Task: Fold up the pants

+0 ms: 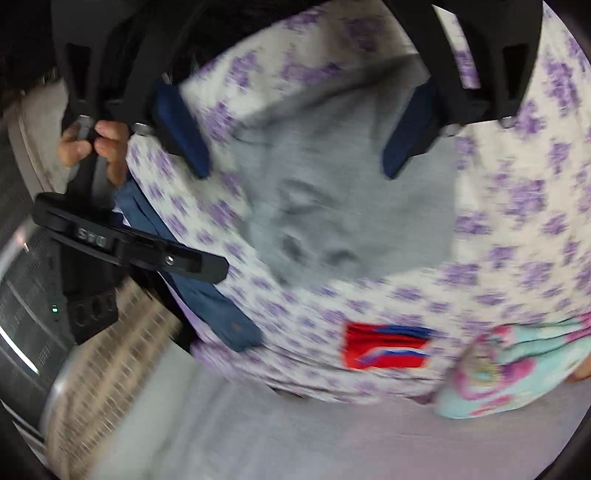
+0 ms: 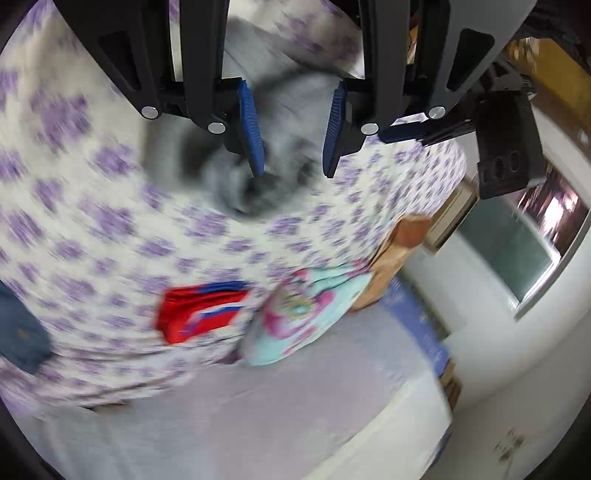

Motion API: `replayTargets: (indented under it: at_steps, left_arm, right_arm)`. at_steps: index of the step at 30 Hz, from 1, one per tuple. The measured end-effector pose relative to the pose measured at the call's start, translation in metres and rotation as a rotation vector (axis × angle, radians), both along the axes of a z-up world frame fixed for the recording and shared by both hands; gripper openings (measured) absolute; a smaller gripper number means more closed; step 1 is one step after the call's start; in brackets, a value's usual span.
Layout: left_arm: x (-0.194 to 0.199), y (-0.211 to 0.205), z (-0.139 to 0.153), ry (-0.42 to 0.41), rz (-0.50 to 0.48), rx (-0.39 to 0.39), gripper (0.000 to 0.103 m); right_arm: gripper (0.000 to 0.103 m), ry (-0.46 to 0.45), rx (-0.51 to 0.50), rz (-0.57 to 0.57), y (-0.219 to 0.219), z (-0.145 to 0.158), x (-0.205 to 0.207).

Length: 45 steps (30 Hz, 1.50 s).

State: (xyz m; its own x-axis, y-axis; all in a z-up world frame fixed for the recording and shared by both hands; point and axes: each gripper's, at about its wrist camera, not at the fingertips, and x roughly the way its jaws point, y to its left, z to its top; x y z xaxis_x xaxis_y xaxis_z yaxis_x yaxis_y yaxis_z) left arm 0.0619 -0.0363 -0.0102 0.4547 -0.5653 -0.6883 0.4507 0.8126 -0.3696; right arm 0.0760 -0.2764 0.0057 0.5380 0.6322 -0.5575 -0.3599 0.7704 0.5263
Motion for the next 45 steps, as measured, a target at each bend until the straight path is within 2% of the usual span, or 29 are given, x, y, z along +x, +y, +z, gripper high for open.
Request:
replayTargets:
  at_steps: [2,4,6,7,10,11,13,16,19,23,26,27,28,30,31,33,34,36,38,39,42,43,44,45]
  left_arm:
    - [0.013,0.011,-0.003,0.029,0.021,-0.022,0.054]
    - [0.028,0.013,-0.014,0.072,0.031,-0.023,0.050]
    - [0.039,0.007,-0.030,0.132,-0.007,-0.035,0.050]
    - [0.041,0.000,-0.039,0.159,-0.033,-0.035,0.050]
    - [0.039,-0.019,-0.059,0.210,-0.084,-0.011,0.050]
    - [0.037,-0.027,-0.062,0.206,-0.103,0.001,0.050]
    - [0.033,-0.036,-0.062,0.186,-0.135,0.015,0.050]
    - [0.030,-0.048,-0.067,0.186,-0.179,0.016,0.050]
    - [0.031,-0.061,-0.088,0.208,-0.187,0.054,0.052]
    - [0.024,-0.064,-0.088,0.163,-0.202,0.083,0.055]
    - [0.024,-0.044,-0.073,0.176,-0.211,0.017,0.055]
    - [0.023,-0.033,-0.066,0.176,-0.207,-0.019,0.055]
    - [0.023,-0.024,-0.061,0.169,-0.195,-0.038,0.057]
    - [0.023,0.005,-0.048,0.128,-0.114,-0.056,0.062]
    - [0.025,0.019,-0.043,0.116,-0.067,-0.057,0.066]
    - [0.031,0.048,-0.041,0.111,0.038,-0.050,0.067]
    - [0.035,0.058,-0.044,0.120,0.072,-0.050,0.067]
    - [0.045,0.076,-0.058,0.179,0.136,-0.063,0.067]
    - [0.051,0.084,-0.075,0.244,0.152,-0.082,0.067]
    - [0.052,0.084,-0.085,0.280,0.152,-0.093,0.067]
    - [0.044,0.079,-0.102,0.353,0.095,-0.150,0.067]
    - [0.039,0.077,-0.102,0.355,0.072,-0.163,0.067]
    - [0.032,0.070,-0.101,0.338,0.057,-0.141,0.068]
    - [0.027,0.062,-0.099,0.308,0.056,-0.079,0.068]
  right_arm:
    - [0.034,0.018,-0.018,0.051,0.022,0.002,0.017]
    - [0.034,0.045,-0.039,0.086,0.042,-0.002,0.036]
    - [0.033,0.089,-0.055,0.127,0.056,-0.012,0.048]
    - [0.029,0.116,-0.121,0.110,0.062,-0.021,0.053]
    - [0.029,0.120,-0.362,-0.005,0.057,-0.035,0.040]
    - [0.029,0.115,-0.418,-0.044,0.048,-0.037,0.031]
    - [0.029,0.119,-0.464,-0.079,0.030,-0.044,0.016]
    - [0.031,0.156,-0.481,-0.108,0.011,-0.064,0.001]
    - [0.031,0.144,-0.506,-0.127,0.013,-0.091,0.000]
    - [0.033,0.125,-0.502,-0.123,0.017,-0.091,0.005]
    - [0.034,0.106,-0.508,-0.113,0.020,-0.083,0.006]
    - [0.037,0.101,-0.495,-0.114,0.018,-0.078,0.002]
    - [0.055,0.099,-0.468,-0.127,0.012,-0.070,-0.003]
    - [0.079,0.077,-0.415,-0.192,-0.003,-0.053,-0.014]
    - [0.082,0.041,-0.361,-0.230,-0.013,-0.042,-0.024]
    - [0.096,0.020,-0.285,-0.293,-0.026,-0.032,-0.034]
    - [0.097,0.019,-0.259,-0.323,-0.030,-0.031,-0.036]
    - [0.097,0.016,-0.239,-0.389,-0.031,-0.029,-0.038]
    - [0.097,-0.079,-0.317,-0.382,-0.011,-0.019,-0.038]
    - [0.097,-0.121,-0.373,-0.338,0.007,-0.013,-0.034]
    - [0.094,-0.096,-0.370,-0.169,0.043,-0.011,-0.009]
    - [0.084,-0.071,-0.395,-0.094,0.061,-0.014,0.006]
    - [0.075,-0.050,-0.435,-0.050,0.075,-0.016,0.018]
    - [0.059,-0.013,-0.486,0.002,0.093,-0.023,0.037]
